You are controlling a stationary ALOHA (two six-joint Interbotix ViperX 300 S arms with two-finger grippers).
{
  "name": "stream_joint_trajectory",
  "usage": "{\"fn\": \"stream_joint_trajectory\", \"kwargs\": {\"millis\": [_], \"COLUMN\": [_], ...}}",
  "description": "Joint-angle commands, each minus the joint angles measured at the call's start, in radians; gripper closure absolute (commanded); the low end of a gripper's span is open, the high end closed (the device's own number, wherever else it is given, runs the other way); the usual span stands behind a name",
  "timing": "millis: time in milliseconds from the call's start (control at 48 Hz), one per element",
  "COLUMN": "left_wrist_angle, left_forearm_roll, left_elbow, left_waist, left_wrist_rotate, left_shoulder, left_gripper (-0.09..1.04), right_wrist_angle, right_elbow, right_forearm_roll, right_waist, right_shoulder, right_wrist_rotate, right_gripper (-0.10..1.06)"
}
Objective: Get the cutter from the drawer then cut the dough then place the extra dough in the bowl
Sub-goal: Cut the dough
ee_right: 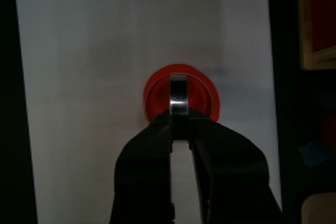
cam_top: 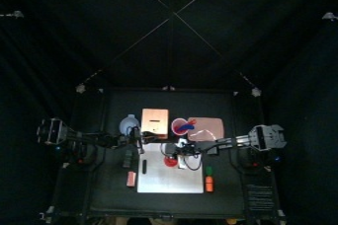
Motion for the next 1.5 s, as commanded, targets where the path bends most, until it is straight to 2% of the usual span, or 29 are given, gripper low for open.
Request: {"fn": "stream_joint_trajectory", "kwargs": {"millis": [21, 1229, 1292, 1500], "left_wrist_angle": [-0.006, -0.002, -0.003, -0.003], "left_forearm_roll": [-0.008, -0.025, -0.025, -0.029], "left_elbow": [-0.011, -0.003, -0.005, -0.008], "left_waist": [-0.002, -0.009, -0.011, -0.012], "left_wrist_rotate": [0.0, -0.002, -0.002, -0.002], "left_shoulder": [-0.006, 0.006, 0.008, 0.008], "left_gripper": [0.38, 0.38, 0.38, 0.38], "right_wrist_angle": [0.023, 0.034, 0.028, -0.008], "right_elbow": [-0.023, -0.043, -0.038, -0.029], "right_forearm_roll": [0.0, -0.009, -0.008, -0.009], "right_waist": [0.0, 0.003, 0.005, 0.005], "right_shoulder": [-0.018, 0.021, 0.021, 0.011], "right_wrist_rotate": [0.0, 0.0, 0.0, 0.0], "right_gripper": [0.59, 0.59, 0.56, 0.34]}}
